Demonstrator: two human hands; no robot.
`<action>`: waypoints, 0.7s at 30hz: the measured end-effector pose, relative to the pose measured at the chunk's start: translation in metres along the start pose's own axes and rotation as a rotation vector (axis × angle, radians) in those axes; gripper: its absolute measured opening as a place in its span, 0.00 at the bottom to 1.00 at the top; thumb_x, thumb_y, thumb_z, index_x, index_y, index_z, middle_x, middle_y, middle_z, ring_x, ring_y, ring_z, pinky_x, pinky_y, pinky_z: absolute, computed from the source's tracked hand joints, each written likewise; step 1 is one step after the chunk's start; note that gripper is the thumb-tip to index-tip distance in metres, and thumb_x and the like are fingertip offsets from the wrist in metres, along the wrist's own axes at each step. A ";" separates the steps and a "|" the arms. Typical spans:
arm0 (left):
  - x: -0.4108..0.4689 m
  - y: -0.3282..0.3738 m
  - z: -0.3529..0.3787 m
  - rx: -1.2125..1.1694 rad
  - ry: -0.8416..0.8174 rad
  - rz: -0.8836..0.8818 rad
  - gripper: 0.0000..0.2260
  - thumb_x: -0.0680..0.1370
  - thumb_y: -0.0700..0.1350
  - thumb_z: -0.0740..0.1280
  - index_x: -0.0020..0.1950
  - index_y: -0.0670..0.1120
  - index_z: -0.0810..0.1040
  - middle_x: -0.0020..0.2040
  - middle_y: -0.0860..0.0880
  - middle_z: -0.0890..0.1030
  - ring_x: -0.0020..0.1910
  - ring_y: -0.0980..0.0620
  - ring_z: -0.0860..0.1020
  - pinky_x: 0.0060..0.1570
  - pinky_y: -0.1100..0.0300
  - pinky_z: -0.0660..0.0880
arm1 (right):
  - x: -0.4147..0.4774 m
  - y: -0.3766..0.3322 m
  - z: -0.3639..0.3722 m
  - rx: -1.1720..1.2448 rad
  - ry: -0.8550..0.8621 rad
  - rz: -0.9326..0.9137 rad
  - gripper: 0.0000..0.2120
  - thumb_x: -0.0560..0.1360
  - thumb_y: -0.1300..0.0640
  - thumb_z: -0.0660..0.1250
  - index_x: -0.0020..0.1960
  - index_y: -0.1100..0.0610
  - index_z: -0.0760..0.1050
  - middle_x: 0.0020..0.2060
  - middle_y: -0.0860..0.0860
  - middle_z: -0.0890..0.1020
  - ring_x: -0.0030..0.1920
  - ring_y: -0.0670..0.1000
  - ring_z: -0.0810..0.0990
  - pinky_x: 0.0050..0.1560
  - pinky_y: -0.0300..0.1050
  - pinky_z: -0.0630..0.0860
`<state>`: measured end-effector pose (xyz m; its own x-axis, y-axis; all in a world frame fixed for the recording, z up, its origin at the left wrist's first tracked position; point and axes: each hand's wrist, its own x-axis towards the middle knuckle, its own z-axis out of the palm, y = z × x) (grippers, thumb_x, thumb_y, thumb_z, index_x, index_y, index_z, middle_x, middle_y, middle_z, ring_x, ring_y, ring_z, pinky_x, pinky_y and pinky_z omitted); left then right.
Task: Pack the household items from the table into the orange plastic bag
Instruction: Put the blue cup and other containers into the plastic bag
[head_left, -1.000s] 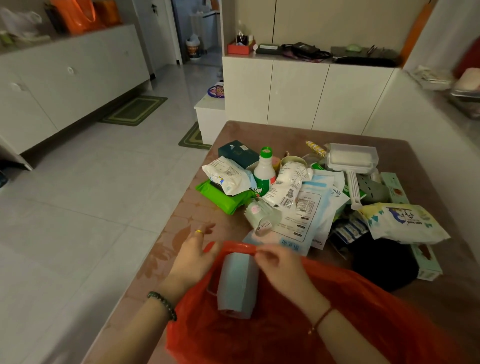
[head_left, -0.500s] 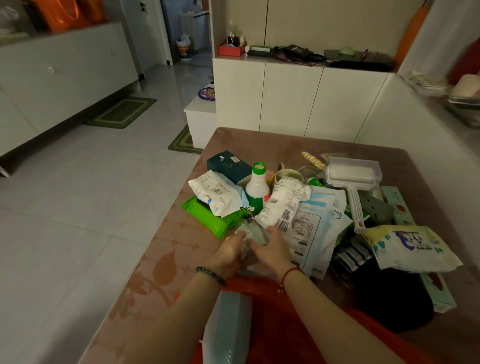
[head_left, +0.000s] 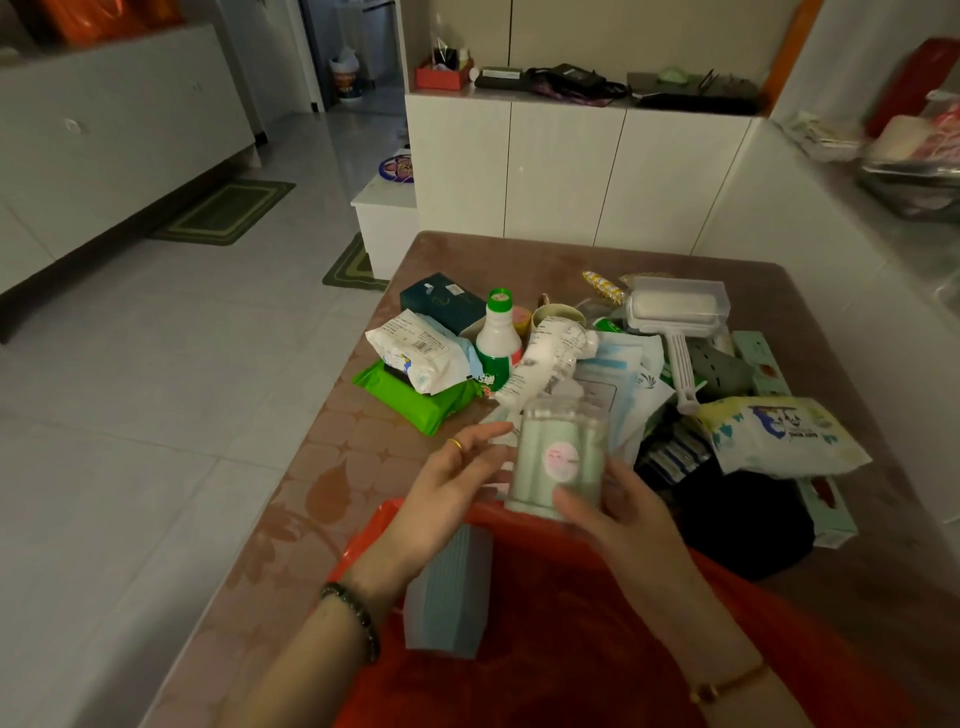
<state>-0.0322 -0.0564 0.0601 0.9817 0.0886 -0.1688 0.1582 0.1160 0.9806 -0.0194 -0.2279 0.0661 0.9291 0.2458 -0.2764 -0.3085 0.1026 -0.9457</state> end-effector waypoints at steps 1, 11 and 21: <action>-0.006 -0.005 0.000 0.074 -0.005 0.042 0.11 0.78 0.38 0.60 0.53 0.53 0.76 0.46 0.49 0.81 0.47 0.52 0.79 0.54 0.52 0.75 | -0.012 0.008 -0.006 0.062 -0.021 0.034 0.22 0.64 0.63 0.73 0.56 0.53 0.77 0.48 0.52 0.85 0.48 0.51 0.84 0.47 0.46 0.81; -0.008 -0.051 -0.021 1.196 -0.013 0.110 0.19 0.74 0.54 0.66 0.64 0.52 0.73 0.61 0.49 0.79 0.61 0.50 0.76 0.58 0.60 0.68 | -0.060 0.108 -0.031 0.041 -0.089 0.461 0.22 0.63 0.68 0.75 0.55 0.62 0.75 0.44 0.59 0.85 0.40 0.56 0.85 0.31 0.44 0.79; 0.008 -0.054 -0.025 1.027 0.073 0.048 0.08 0.75 0.47 0.67 0.51 0.47 0.81 0.49 0.46 0.84 0.48 0.50 0.80 0.45 0.62 0.72 | -0.011 0.102 -0.003 -0.681 0.059 0.047 0.22 0.71 0.49 0.69 0.63 0.57 0.73 0.57 0.50 0.78 0.54 0.47 0.76 0.54 0.39 0.73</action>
<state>-0.0357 -0.0371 0.0028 0.9860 0.1343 -0.0990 0.1668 -0.7879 0.5928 -0.0608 -0.2227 -0.0273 0.9334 0.1808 -0.3101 -0.1692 -0.5404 -0.8242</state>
